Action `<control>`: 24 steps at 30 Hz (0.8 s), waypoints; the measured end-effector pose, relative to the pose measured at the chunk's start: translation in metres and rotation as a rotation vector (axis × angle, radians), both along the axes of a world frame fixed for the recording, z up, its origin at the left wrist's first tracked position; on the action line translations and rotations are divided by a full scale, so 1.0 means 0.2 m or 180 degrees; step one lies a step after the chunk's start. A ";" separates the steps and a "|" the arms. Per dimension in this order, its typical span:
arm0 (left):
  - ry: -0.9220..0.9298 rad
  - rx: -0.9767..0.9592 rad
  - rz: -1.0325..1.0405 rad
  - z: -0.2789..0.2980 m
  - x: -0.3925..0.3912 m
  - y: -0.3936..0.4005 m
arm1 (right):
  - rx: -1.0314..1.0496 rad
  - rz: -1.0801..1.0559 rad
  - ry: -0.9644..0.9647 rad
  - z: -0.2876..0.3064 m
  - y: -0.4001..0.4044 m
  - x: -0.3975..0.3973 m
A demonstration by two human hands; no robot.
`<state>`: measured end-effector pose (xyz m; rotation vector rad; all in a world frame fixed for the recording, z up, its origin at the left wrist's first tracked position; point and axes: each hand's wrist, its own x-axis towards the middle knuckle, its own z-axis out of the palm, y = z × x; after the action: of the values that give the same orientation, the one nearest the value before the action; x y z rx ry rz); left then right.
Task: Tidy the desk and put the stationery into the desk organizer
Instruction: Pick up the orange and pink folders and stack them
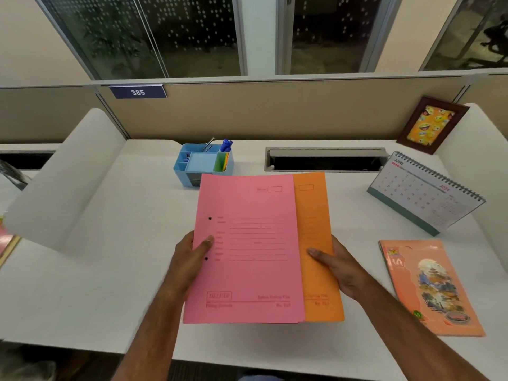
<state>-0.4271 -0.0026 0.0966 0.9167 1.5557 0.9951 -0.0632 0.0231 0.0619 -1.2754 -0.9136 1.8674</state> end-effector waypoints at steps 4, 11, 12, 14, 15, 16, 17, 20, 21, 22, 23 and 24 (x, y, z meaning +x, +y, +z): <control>-0.0361 -0.0049 -0.0074 0.01 0.08 0.01 | -0.0004 0.0135 0.0151 0.05 0.01 0.02; -0.0951 -0.0370 -0.0259 -0.02 0.20 0.03 | 0.0044 0.0324 0.0060 0.10 0.00 0.04; -0.0887 -0.0326 -0.0220 -0.02 0.22 0.03 | -0.0005 0.0253 0.0057 0.10 0.00 0.04; -0.0770 -0.0198 -0.0117 -0.02 0.27 0.04 | 0.0037 0.0135 0.0009 0.11 -0.01 0.06; -0.0682 -0.0105 -0.0075 -0.01 0.29 0.05 | 0.0183 0.0117 -0.0104 0.12 -0.01 0.06; -0.0565 0.0009 -0.0039 0.00 0.32 0.06 | 0.0395 0.0081 -0.0300 0.13 0.00 0.05; -0.0447 0.0136 -0.0011 0.01 0.34 0.07 | 0.0617 -0.0006 -0.0541 0.14 0.01 0.04; -0.0268 0.0492 -0.0003 0.05 0.40 0.11 | 0.1036 -0.0416 -0.0911 0.17 0.06 0.05; -0.0238 0.0592 -0.0005 0.06 0.42 0.13 | 0.1121 -0.0500 -0.0944 0.18 0.08 0.06; -0.0199 0.0676 -0.0014 0.08 0.43 0.15 | 0.1192 -0.0567 -0.0965 0.18 0.09 0.08; -0.0148 0.0744 -0.0029 0.09 0.44 0.16 | 0.1235 -0.0626 -0.0990 0.18 0.11 0.10; -0.0088 0.0808 -0.0048 0.10 0.45 0.18 | 0.1249 -0.0687 -0.1013 0.18 0.12 0.11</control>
<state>-0.3363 0.0325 0.1163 1.0825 1.4180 1.2082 -0.0408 0.0471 0.0988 -1.3769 -1.1871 1.2624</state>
